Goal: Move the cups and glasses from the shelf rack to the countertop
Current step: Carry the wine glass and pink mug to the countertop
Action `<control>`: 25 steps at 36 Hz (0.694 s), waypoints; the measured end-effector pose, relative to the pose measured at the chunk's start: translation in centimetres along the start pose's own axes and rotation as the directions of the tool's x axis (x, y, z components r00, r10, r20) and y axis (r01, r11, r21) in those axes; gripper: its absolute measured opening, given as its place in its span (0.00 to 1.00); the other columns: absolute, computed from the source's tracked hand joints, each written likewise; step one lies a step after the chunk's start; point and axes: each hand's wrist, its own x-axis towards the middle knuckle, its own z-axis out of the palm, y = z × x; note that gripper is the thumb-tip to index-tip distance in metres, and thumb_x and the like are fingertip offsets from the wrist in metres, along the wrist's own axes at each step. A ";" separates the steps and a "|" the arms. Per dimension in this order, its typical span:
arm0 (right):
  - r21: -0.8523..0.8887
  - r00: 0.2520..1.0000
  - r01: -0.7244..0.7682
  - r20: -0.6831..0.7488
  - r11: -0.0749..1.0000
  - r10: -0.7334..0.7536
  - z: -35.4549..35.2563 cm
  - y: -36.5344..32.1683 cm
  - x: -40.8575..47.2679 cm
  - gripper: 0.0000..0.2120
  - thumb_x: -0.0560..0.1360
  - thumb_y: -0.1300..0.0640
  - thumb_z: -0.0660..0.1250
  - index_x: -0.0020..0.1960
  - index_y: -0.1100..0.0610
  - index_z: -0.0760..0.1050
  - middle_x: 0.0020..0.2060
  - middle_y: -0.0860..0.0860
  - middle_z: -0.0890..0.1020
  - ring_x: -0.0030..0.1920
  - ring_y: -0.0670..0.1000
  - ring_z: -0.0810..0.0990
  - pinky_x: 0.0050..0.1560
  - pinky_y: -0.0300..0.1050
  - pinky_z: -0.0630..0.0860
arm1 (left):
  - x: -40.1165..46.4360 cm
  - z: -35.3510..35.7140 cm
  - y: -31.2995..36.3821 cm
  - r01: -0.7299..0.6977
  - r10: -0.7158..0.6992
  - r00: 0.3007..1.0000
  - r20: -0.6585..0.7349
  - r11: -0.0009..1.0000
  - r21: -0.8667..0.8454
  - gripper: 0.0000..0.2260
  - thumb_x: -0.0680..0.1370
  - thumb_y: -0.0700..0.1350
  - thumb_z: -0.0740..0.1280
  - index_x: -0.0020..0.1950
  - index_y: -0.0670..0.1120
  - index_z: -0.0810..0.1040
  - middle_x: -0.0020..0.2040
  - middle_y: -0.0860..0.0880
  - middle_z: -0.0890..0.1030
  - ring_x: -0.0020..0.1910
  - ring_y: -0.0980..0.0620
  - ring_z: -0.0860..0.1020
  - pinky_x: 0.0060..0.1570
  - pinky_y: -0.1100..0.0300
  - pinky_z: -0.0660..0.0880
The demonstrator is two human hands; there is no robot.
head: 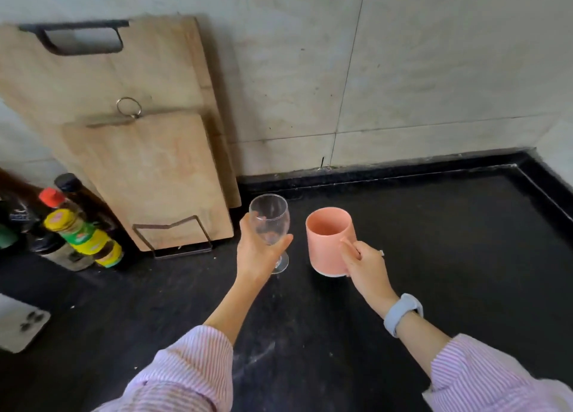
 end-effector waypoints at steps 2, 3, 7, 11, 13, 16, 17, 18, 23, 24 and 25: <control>0.008 1.000 -0.004 0.004 1.000 0.004 0.4 0.4 2.6 0.18 0.77 0.51 0.60 0.33 0.61 0.69 0.31 0.56 0.73 0.35 0.52 0.71 0.35 0.45 0.66 | 2.0 1.2 -0.1 -0.012 0.012 0.999 -0.034 1.000 0.008 0.37 0.66 0.48 0.76 0.69 0.49 0.59 0.66 0.47 0.71 0.58 0.51 0.73 0.53 0.59 0.71; 0.017 1.000 -0.004 0.003 1.000 0.004 0.7 0.6 3.7 0.19 0.77 0.51 0.60 0.32 0.61 0.68 0.30 0.57 0.72 0.35 0.52 0.71 0.35 0.45 0.66 | 3.0 1.7 -0.1 -0.017 0.017 0.999 -0.049 1.000 0.011 0.37 0.66 0.48 0.77 0.69 0.49 0.59 0.66 0.48 0.71 0.59 0.51 0.73 0.54 0.59 0.70; 0.066 1.000 0.005 -0.006 0.998 -0.004 1.9 0.9 7.4 0.22 0.77 0.48 0.59 0.37 0.67 0.71 0.35 0.64 0.76 0.36 0.53 0.73 0.36 0.47 0.68 | 6.8 3.6 -0.2 -0.013 0.013 0.996 -0.084 1.000 0.002 0.37 0.66 0.47 0.77 0.69 0.50 0.60 0.65 0.49 0.72 0.55 0.57 0.71 0.52 0.61 0.70; 0.141 0.999 -0.002 -0.053 0.990 0.009 2.9 1.1 10.0 0.23 0.77 0.47 0.59 0.35 0.66 0.70 0.31 0.59 0.74 0.35 0.52 0.72 0.36 0.45 0.68 | 9.7 5.1 -0.6 -0.026 0.024 0.994 -0.109 0.999 -0.020 0.38 0.66 0.46 0.77 0.69 0.51 0.60 0.66 0.50 0.72 0.56 0.58 0.70 0.53 0.62 0.69; 0.178 0.997 -0.014 -0.067 0.984 0.026 3.3 1.2 11.1 0.22 0.77 0.46 0.59 0.32 0.62 0.69 0.30 0.54 0.73 0.35 0.50 0.71 0.36 0.43 0.67 | 10.8 5.7 -0.9 -0.026 0.022 0.994 -0.111 0.999 -0.038 0.38 0.66 0.46 0.77 0.69 0.52 0.60 0.66 0.50 0.72 0.56 0.57 0.71 0.53 0.62 0.70; 0.209 0.995 -0.022 -0.087 0.978 0.041 3.7 1.5 12.4 0.20 0.77 0.46 0.59 0.29 0.53 0.67 0.29 0.51 0.72 0.34 0.47 0.71 0.36 0.41 0.68 | 12.1 6.6 -1.3 -0.037 0.031 0.994 -0.106 0.998 -0.058 0.38 0.66 0.45 0.77 0.69 0.51 0.60 0.65 0.50 0.73 0.56 0.57 0.71 0.52 0.63 0.70; 0.214 0.995 -0.017 -0.095 0.977 0.038 3.8 1.5 12.7 0.20 0.77 0.46 0.59 0.28 0.53 0.67 0.29 0.52 0.72 0.33 0.48 0.71 0.37 0.43 0.68 | 12.5 7.0 -1.4 -0.038 0.031 0.994 -0.105 0.997 -0.063 0.37 0.66 0.45 0.77 0.69 0.51 0.60 0.64 0.51 0.73 0.55 0.57 0.71 0.50 0.66 0.70; 0.217 0.994 -0.013 -0.101 0.976 0.035 3.9 1.7 13.0 0.20 0.77 0.47 0.59 0.29 0.54 0.67 0.29 0.55 0.72 0.34 0.49 0.71 0.38 0.45 0.69 | 12.8 7.3 -1.6 -0.036 0.029 0.994 -0.105 0.997 -0.067 0.38 0.66 0.45 0.77 0.69 0.51 0.60 0.63 0.52 0.73 0.55 0.58 0.71 0.48 0.69 0.69; 0.229 0.989 -0.025 -0.136 0.973 0.058 4.5 2.3 13.9 0.15 0.77 0.48 0.60 0.35 0.53 0.74 0.35 0.55 0.78 0.40 0.50 0.77 0.44 0.45 0.75 | 13.9 8.4 -1.8 -0.012 -0.001 0.992 -0.127 0.995 -0.098 0.37 0.65 0.44 0.77 0.67 0.52 0.60 0.58 0.56 0.71 0.54 0.58 0.72 0.39 0.80 0.65; 0.241 0.988 -0.031 -0.143 0.970 0.067 4.6 2.4 14.0 0.13 0.77 0.48 0.60 0.35 0.50 0.75 0.36 0.52 0.79 0.42 0.49 0.79 0.44 0.43 0.75 | 14.1 8.5 -1.8 -0.008 -0.005 0.992 -0.130 0.995 -0.100 0.38 0.65 0.44 0.77 0.68 0.53 0.60 0.59 0.55 0.71 0.54 0.58 0.72 0.40 0.78 0.65; 0.246 0.987 -0.036 -0.144 0.969 0.074 4.6 2.5 14.1 0.12 0.77 0.48 0.60 0.36 0.48 0.75 0.38 0.51 0.80 0.44 0.50 0.80 0.45 0.42 0.76 | 14.3 8.6 -1.8 -0.007 -0.006 0.992 -0.128 0.995 -0.100 0.38 0.65 0.45 0.78 0.68 0.52 0.59 0.60 0.54 0.72 0.54 0.58 0.71 0.41 0.77 0.65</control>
